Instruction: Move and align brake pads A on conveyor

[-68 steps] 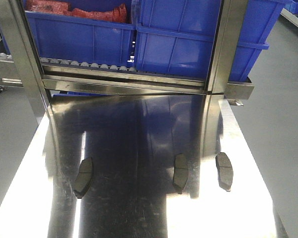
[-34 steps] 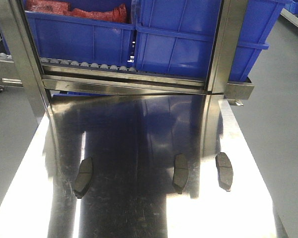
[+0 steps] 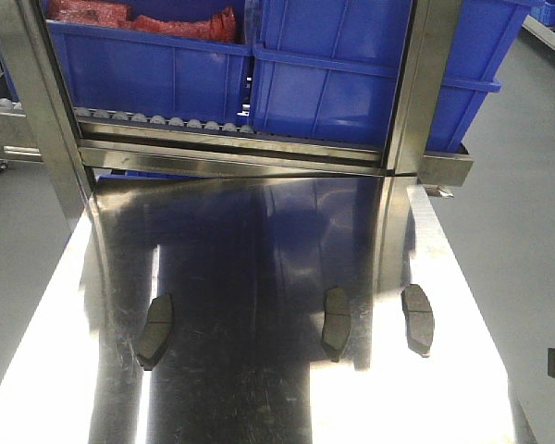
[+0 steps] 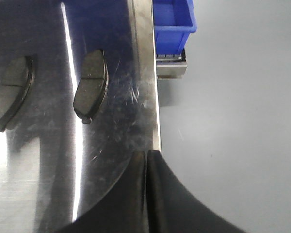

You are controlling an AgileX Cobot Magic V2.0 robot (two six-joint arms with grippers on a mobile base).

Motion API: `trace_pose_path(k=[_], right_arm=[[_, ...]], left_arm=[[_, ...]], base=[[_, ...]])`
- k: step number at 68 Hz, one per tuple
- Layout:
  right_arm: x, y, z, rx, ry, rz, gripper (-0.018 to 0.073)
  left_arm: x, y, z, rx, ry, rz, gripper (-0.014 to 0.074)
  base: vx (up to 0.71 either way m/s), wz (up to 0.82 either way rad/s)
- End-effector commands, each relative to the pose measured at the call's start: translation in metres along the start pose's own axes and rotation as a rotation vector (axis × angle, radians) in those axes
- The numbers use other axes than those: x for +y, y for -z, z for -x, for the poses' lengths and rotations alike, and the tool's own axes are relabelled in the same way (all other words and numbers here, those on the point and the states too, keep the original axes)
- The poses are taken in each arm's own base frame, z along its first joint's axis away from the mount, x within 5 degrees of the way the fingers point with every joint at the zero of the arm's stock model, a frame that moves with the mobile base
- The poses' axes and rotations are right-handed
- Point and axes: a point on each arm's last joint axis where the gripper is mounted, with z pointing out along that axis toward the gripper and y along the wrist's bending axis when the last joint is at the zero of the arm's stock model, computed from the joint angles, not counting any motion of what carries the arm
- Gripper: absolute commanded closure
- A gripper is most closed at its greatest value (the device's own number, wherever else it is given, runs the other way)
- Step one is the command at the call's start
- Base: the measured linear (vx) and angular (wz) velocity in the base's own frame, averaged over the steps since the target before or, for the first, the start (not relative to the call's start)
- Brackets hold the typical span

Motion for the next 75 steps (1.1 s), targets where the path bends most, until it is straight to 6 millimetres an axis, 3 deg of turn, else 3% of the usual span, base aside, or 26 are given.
trace_pose_path(k=[1,16,42,58,75], right_arm=[[0.0,0.001,0.012,-0.028,-0.016,0.002,0.0564],[0.0,-0.008,0.009,0.044,-0.018,0.0,0.048],[0.0,-0.009,0.009,0.043,0.006,0.004,0.0063],[0.005,-0.021,0.018,0.099,0.004,0.042,0.0036],[0.038,-0.045,0.058,0.166,0.064,0.125,0.0036]], left_arm=[[-0.002,0.004,0.016,-0.111,0.014,-0.019,0.0603],[-0.002,0.004,0.016,-0.11,0.014,-0.019,0.0603],[-0.002,0.004,0.016,-0.11,0.014,-0.019,0.0603],[-0.002,0.004,0.016,-0.11,0.014,-0.019,0.0603],[-0.002,0.004,0.016,-0.11,0.014,-0.019,0.0603]], base=[[0.0,0.0],[0.0,0.0],[0.0,0.0],[0.0,0.0],[0.0,0.0]])
